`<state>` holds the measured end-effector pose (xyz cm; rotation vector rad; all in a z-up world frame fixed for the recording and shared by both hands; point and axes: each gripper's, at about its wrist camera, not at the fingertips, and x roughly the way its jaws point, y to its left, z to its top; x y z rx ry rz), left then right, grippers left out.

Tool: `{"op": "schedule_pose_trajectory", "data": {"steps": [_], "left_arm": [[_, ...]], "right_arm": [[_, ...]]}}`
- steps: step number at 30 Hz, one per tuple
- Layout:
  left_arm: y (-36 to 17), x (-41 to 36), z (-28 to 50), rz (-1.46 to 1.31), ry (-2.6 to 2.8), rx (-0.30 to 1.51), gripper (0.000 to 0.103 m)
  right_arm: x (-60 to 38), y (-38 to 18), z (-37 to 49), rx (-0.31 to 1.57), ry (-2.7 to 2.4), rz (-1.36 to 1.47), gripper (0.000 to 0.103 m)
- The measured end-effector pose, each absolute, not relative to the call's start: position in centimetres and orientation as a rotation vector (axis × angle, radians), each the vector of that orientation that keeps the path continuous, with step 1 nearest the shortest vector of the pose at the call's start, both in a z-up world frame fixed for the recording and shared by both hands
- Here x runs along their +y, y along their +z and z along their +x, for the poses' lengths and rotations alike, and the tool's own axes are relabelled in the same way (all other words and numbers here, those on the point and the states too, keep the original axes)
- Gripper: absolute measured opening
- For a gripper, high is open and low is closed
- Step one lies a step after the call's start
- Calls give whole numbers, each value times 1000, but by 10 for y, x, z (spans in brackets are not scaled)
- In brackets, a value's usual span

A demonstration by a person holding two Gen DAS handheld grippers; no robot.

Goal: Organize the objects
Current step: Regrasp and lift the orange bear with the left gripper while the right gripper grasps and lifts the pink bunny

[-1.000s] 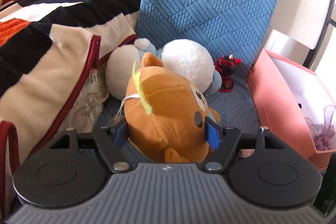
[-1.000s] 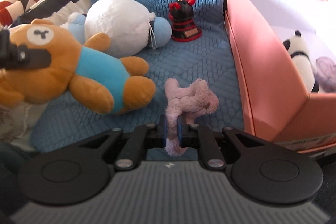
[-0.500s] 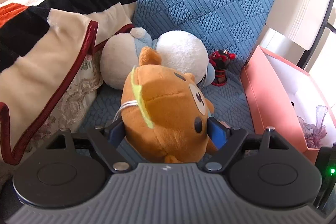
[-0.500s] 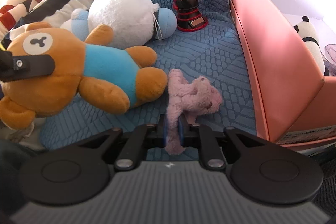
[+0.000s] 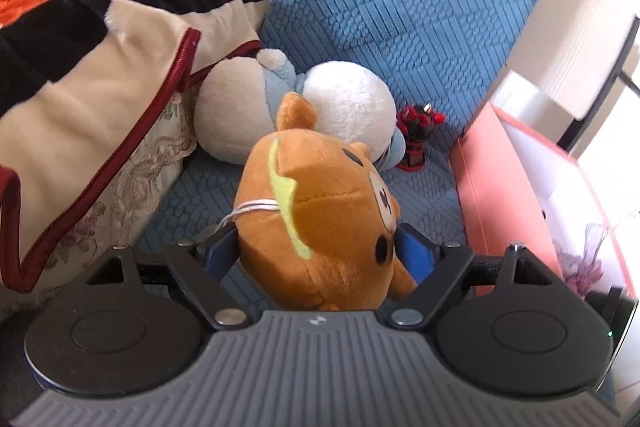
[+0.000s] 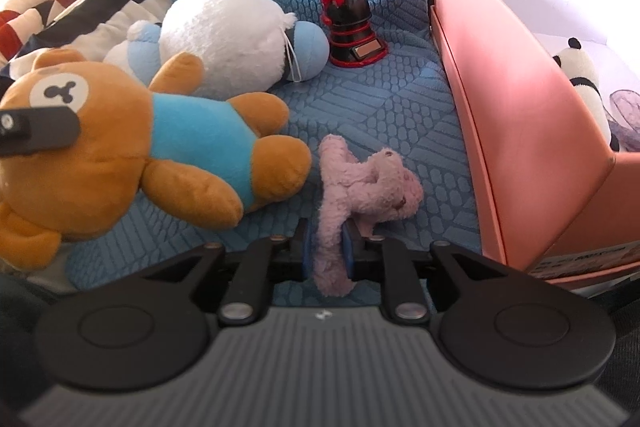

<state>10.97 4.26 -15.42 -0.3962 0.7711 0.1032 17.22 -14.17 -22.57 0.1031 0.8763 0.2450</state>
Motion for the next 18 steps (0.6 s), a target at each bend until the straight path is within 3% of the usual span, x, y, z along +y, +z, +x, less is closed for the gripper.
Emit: {"op": "schedule_pose_trajectory", "data": {"steps": [14, 18], "left_arm": [[-163, 54, 105, -489, 164, 731, 86], [-166, 54, 100, -515, 196, 713, 85]], "right_arm": [[-146, -228, 177, 861, 197, 99, 20], [-141, -225, 177, 889, 195, 65, 14]]}}
